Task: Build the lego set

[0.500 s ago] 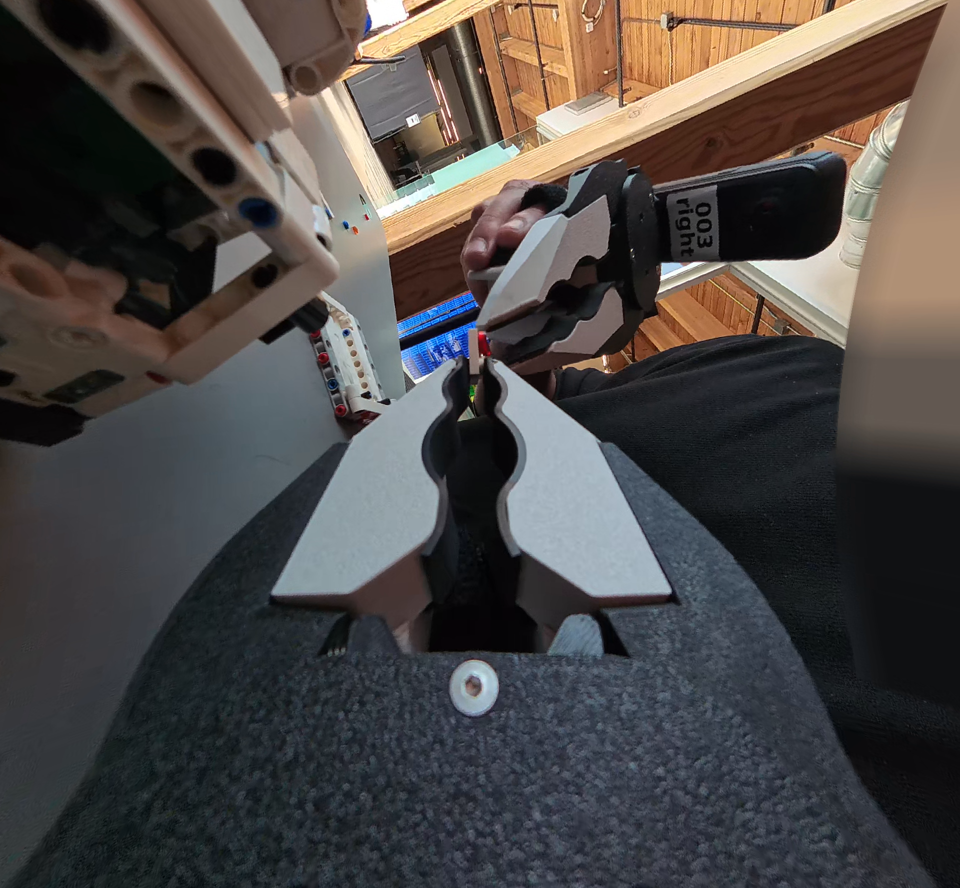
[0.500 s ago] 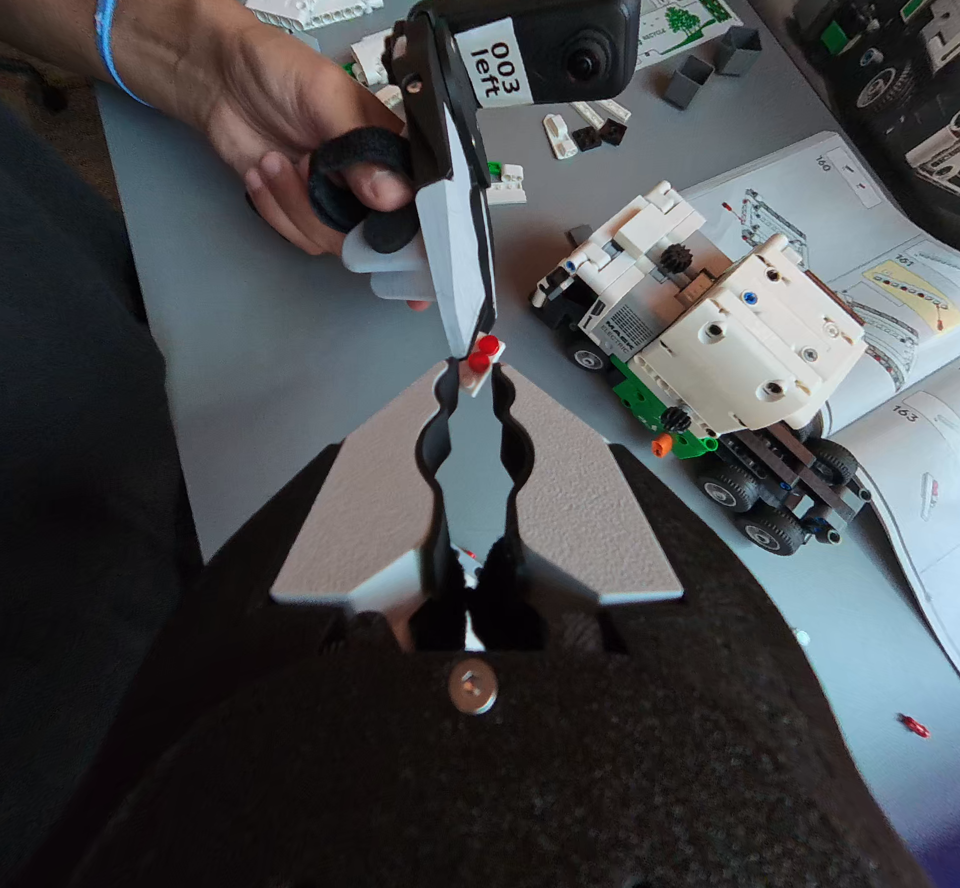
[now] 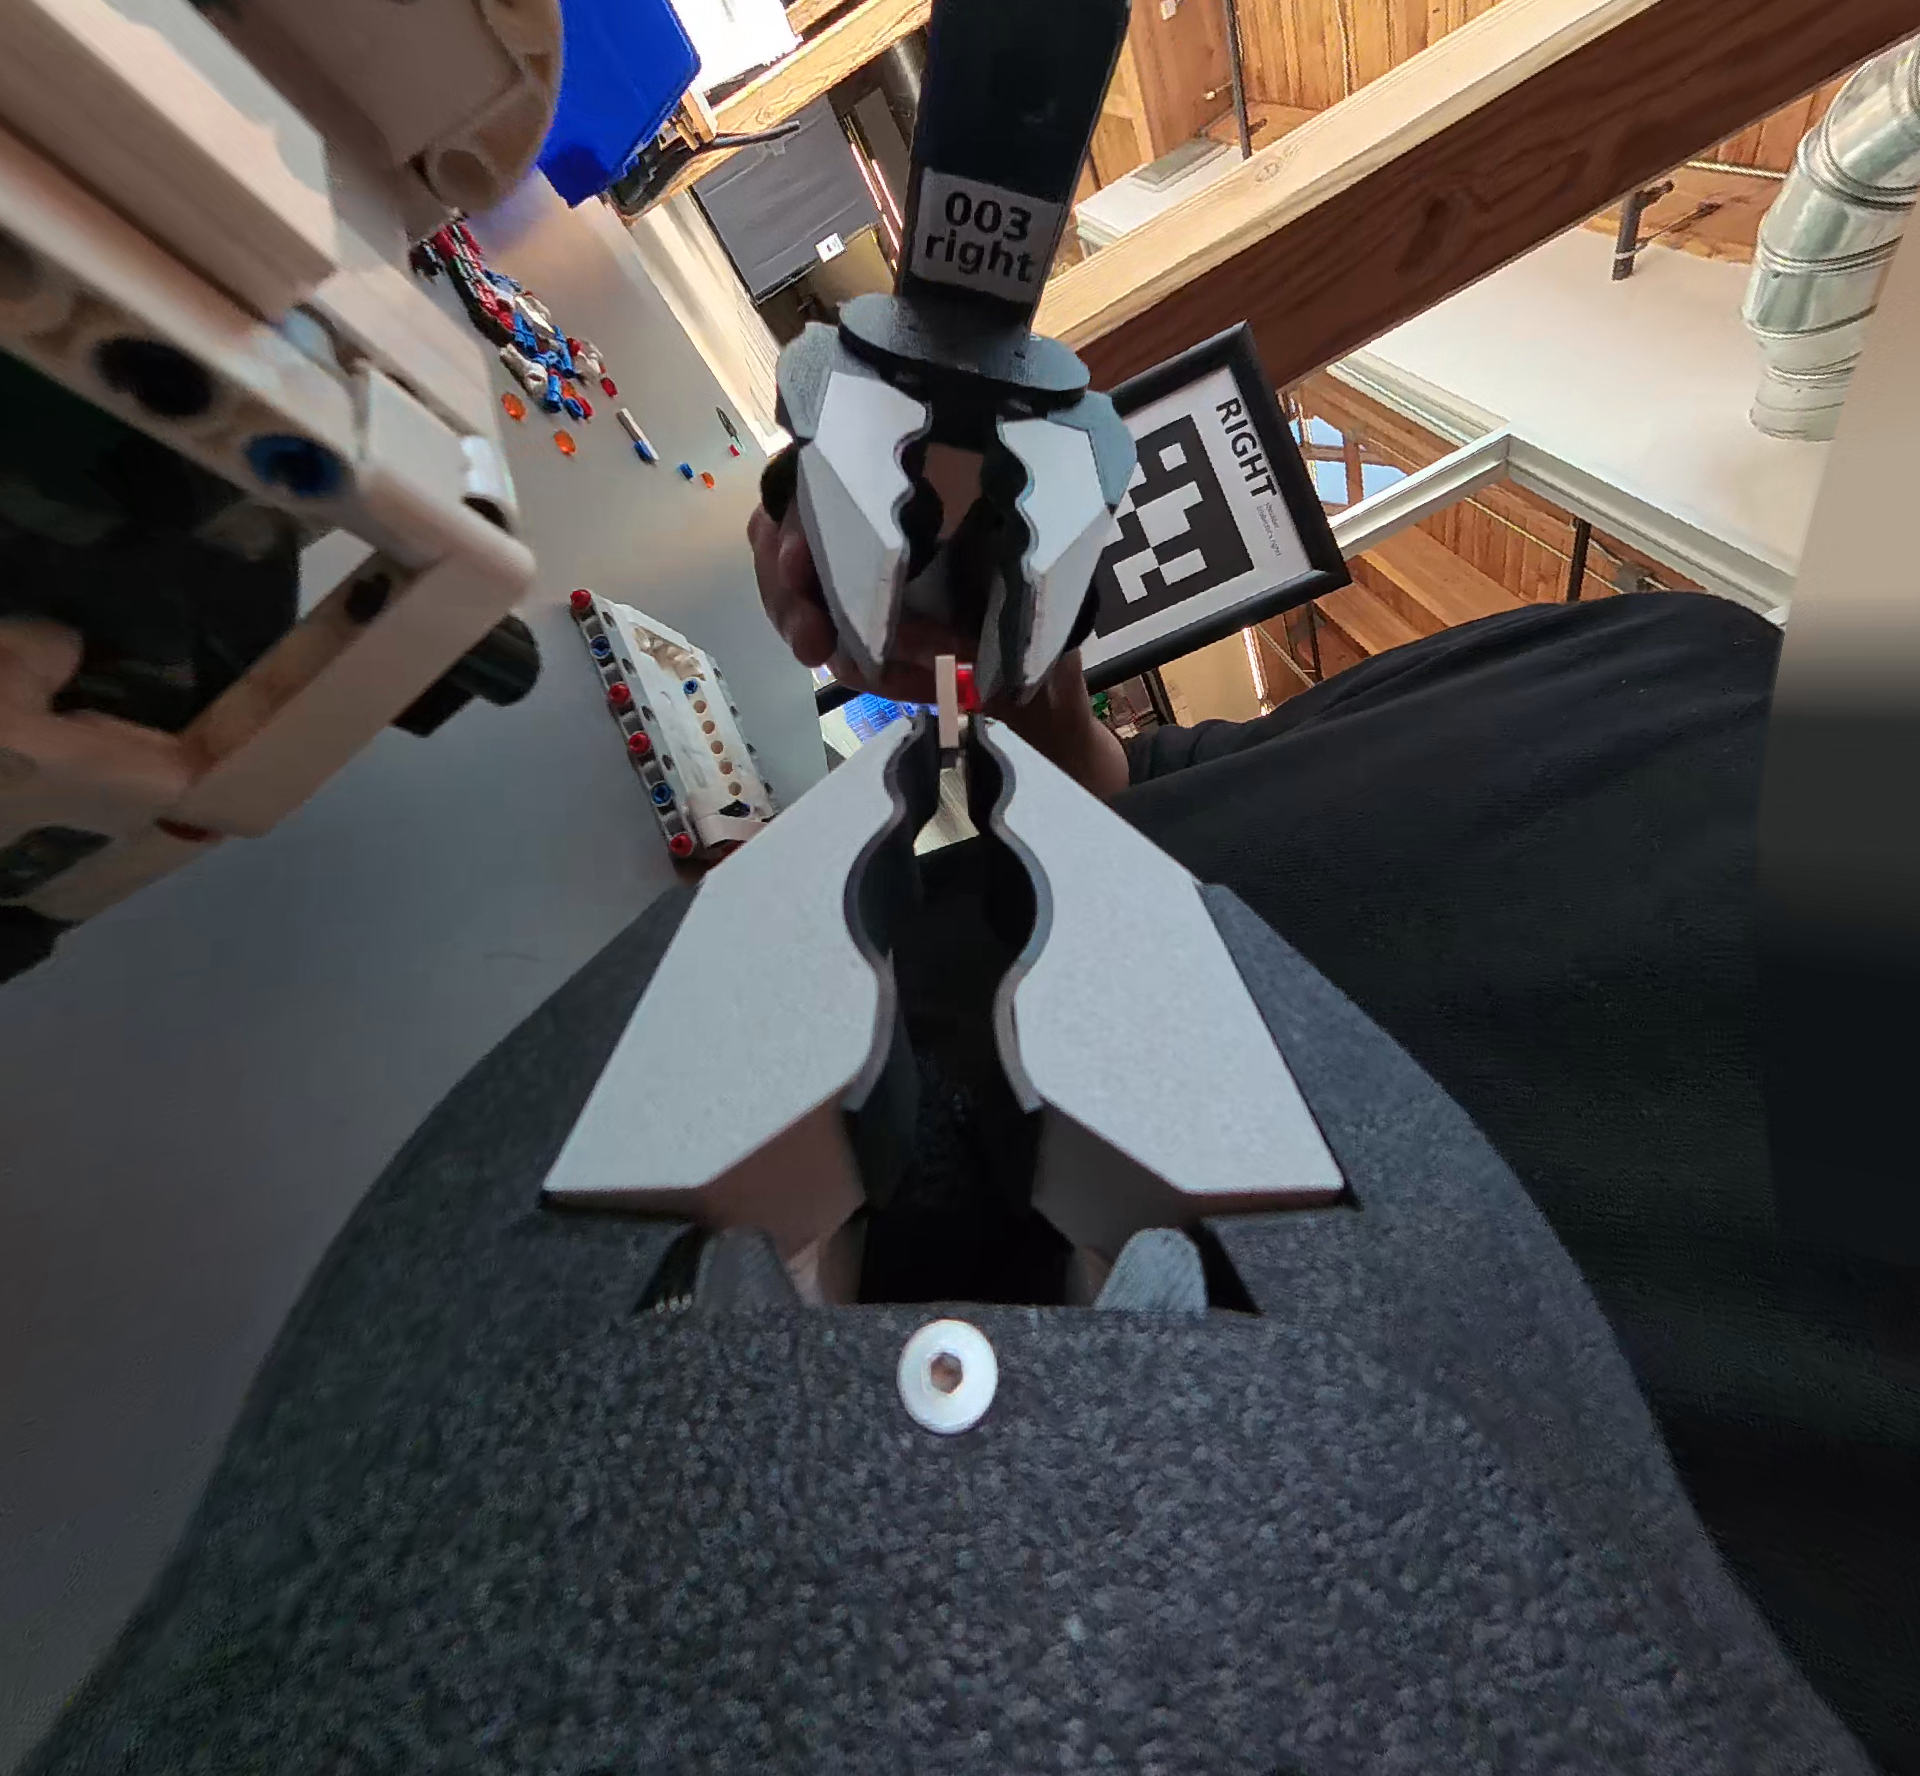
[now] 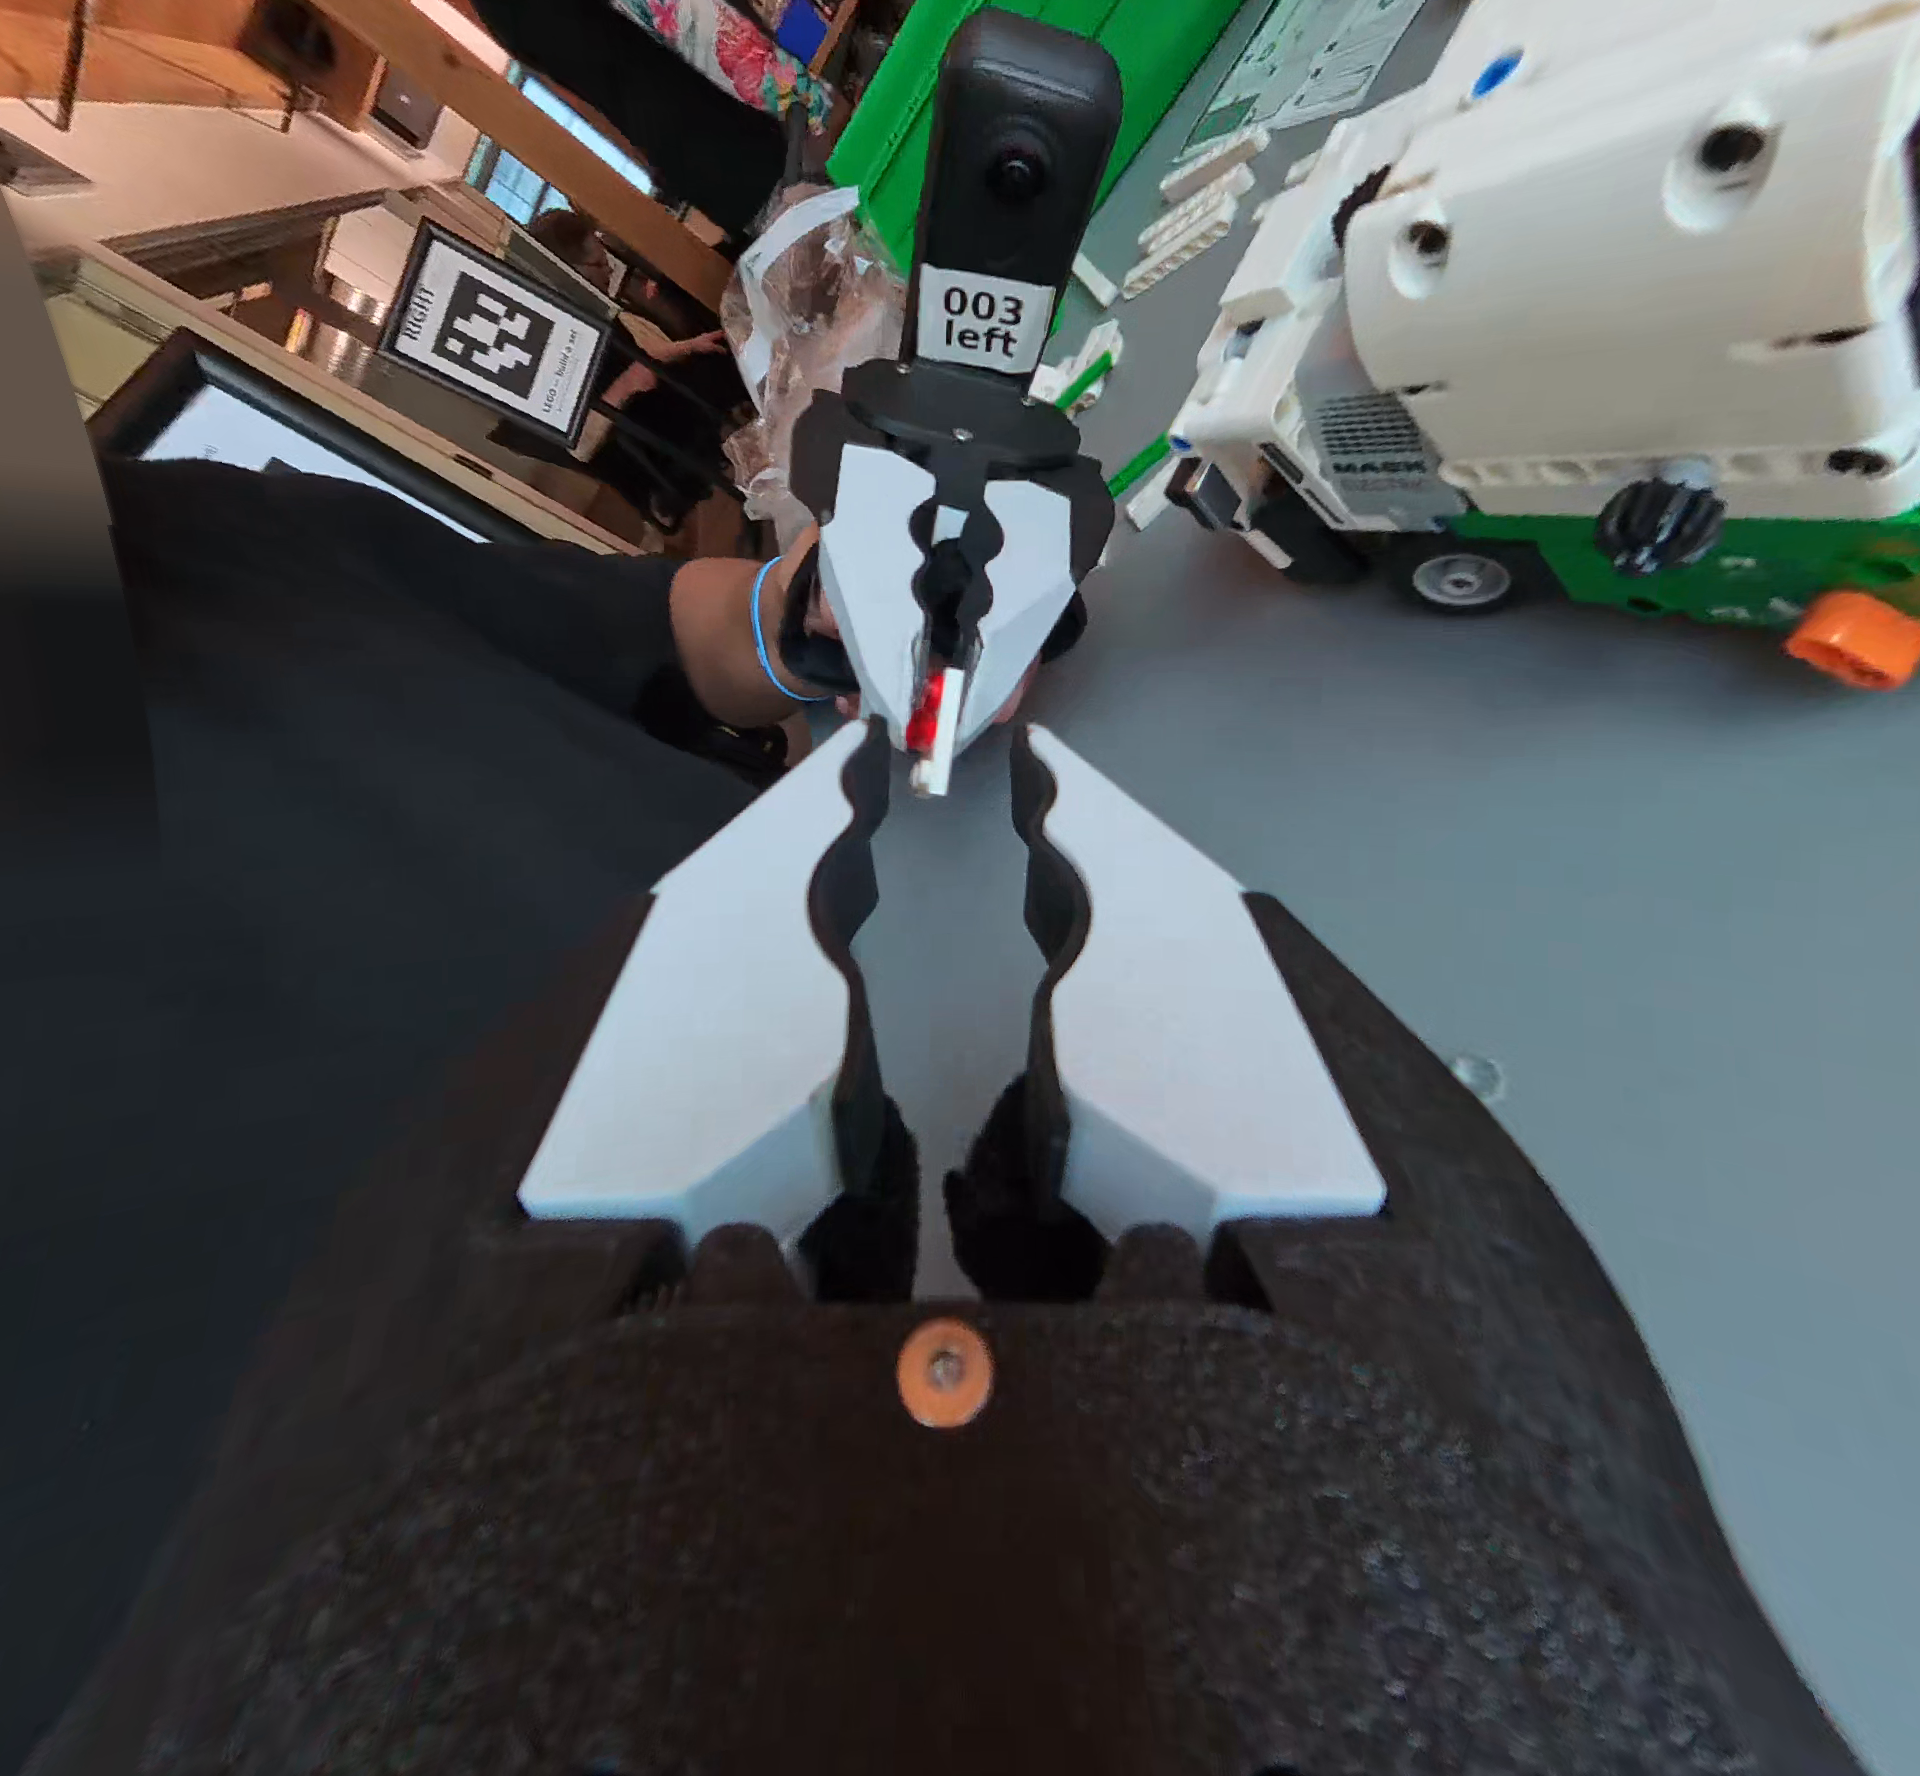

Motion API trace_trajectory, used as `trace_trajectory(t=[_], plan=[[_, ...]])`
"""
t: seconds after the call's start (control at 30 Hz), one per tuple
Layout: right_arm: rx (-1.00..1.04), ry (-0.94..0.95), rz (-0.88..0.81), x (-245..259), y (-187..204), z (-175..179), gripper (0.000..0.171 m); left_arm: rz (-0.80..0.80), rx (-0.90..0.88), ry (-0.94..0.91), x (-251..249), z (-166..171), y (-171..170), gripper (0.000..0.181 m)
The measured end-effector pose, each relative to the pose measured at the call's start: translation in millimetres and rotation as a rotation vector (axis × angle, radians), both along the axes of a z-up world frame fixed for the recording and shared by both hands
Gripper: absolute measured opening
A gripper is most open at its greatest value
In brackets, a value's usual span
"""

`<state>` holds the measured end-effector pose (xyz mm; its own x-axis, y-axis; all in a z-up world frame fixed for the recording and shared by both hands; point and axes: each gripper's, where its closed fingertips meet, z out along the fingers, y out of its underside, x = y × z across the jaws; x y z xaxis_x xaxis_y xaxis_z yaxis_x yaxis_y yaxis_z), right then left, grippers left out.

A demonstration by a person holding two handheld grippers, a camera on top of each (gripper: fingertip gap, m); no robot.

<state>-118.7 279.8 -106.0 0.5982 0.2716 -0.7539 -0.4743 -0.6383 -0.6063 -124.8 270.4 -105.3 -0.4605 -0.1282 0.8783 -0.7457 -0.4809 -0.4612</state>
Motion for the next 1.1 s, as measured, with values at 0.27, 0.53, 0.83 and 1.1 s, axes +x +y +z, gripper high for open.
trace_trajectory(t=[0.27,0.53,0.83,1.1], plan=[[-0.007,0.027,0.014,-7.4,0.3,-2.1,0.007,0.001,0.021,0.003,0.1,-2.3,-1.6,0.003],[-0.05,0.04,0.009,-6.3,-1.0,-4.8,0.005,0.028,0.091,-0.029,1.9,-4.9,-2.0,0.003],[-0.071,-0.01,-0.006,-5.3,-1.9,-13.9,0.006,0.09,0.366,-0.169,3.6,-14.9,-1.7,0.003],[0.093,-0.23,0.08,-17.8,-8.6,11.8,0.005,0.106,0.458,-0.417,-9.1,10.9,-8.4,0.003]])
